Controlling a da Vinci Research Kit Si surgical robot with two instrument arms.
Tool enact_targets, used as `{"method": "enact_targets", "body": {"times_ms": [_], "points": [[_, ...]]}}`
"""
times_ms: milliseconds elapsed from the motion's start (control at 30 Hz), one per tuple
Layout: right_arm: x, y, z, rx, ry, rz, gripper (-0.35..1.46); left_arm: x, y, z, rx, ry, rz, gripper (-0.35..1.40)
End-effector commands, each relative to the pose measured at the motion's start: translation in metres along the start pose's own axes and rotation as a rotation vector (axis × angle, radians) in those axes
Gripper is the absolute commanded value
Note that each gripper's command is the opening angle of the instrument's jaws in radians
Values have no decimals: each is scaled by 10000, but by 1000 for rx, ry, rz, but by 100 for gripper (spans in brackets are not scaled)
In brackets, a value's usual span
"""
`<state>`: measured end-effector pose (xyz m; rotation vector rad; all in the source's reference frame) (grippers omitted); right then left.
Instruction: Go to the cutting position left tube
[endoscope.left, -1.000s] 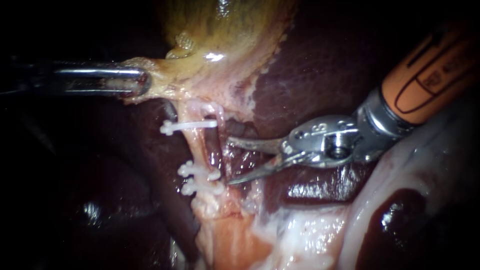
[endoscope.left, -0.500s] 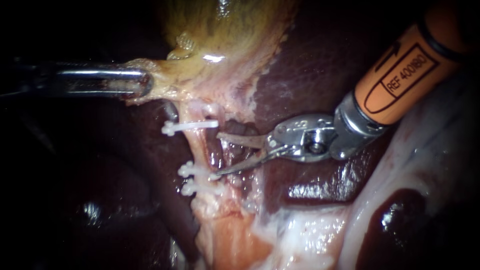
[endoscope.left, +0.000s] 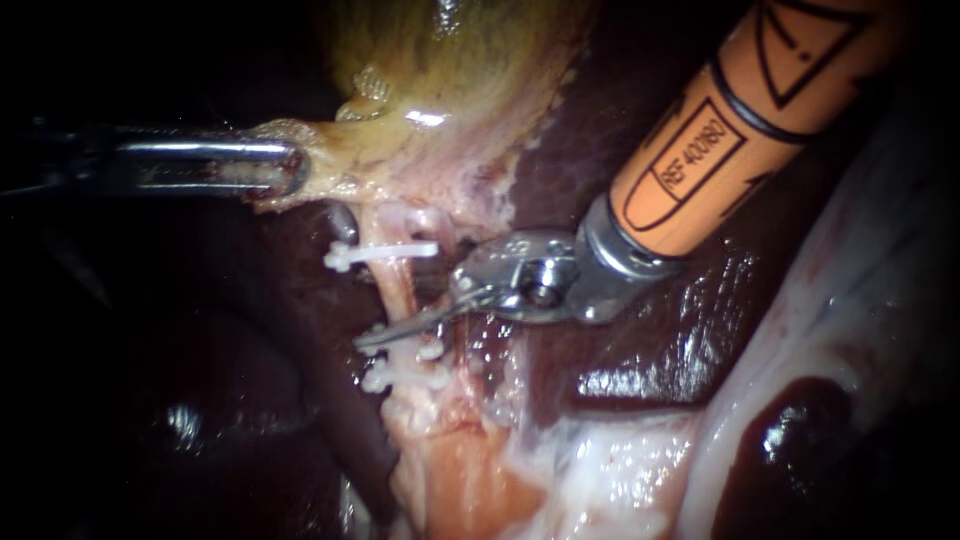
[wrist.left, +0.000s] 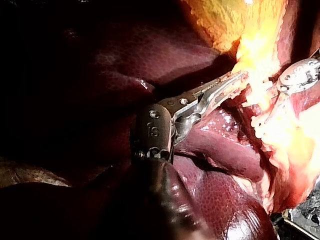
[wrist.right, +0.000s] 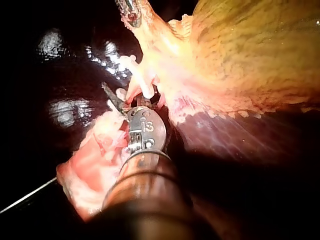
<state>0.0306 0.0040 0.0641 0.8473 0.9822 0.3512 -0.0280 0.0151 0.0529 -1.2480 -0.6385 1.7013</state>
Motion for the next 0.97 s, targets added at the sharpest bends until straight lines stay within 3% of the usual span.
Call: {"method": "enact_targets", "body": {"times_ms": [33, 200, 500, 633, 967], "points": [[2, -3, 1, 9, 9, 6, 143, 0, 0, 0, 1, 0, 0, -35], [14, -21, -1, 63, 63, 20, 143, 0, 0, 0, 0, 0, 0, -35], [51, -60, -11, 174, 159, 50, 143, 0, -1, 0, 0, 0, 0, -35], [57, -65, -11, 183, 169, 56, 143, 0, -1, 0, 0, 0, 0, -35], [54, -62, -11, 182, 169, 55, 143, 0, -1, 1, 0, 0, 0, -35]]}}
